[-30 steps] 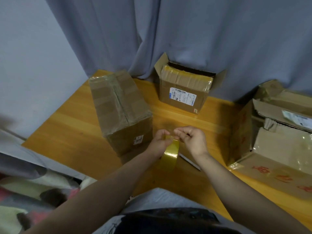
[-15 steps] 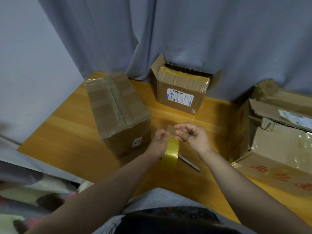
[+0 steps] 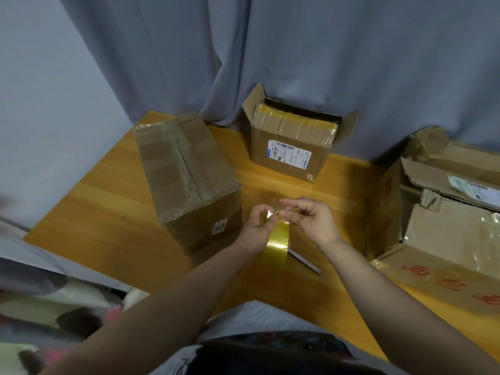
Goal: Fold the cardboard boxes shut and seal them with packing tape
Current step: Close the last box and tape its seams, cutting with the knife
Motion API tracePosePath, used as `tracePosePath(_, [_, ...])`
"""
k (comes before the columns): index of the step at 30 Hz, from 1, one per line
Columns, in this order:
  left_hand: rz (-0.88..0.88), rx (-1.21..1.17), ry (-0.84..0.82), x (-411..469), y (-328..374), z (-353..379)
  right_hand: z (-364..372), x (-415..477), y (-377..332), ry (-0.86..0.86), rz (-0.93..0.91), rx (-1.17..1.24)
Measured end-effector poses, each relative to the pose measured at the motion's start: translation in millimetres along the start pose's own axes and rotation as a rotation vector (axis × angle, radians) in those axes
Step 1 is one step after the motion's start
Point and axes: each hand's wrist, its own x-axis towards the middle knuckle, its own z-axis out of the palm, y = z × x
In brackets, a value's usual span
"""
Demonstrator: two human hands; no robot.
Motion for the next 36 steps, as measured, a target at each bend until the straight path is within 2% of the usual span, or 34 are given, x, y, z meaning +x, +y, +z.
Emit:
tracePosePath(12, [0.014,-0.003,-0.006,2.6,2.0,6.7,1.8,5.4,2.5,0.062,-0.032,-0.318])
tracePosePath(17, [0.062,0.068,0.005,0.7,7.2,8.5,2.6,6.2,-0.4,0.064,-0.059,-0.422])
tracePosePath(20, [0.022,0.099,0.01,-0.1,9.6,9.0,2.7,6.3,-1.7,0.067,-0.091,-0.461])
tracePosePath(28, [0.016,0.119,0.024,-2.1,19.6,8.6,2.1,7.2,3.9,-0.02,-0.043,-0.628])
tracePosePath(30, [0.017,0.125,0.014,-4.8,21.4,7.9,-1.1,11.5,3.8,-0.064,-0.007,-0.618])
tracePosePath(33, [0.017,0.124,0.003,-8.0,22.6,9.2,-6.0,15.5,1.2,-0.079,0.085,-0.457])
tracePosePath(36, [0.012,0.133,-0.009,-9.0,22.8,11.4,-4.2,16.5,3.3,-0.095,0.075,-0.389])
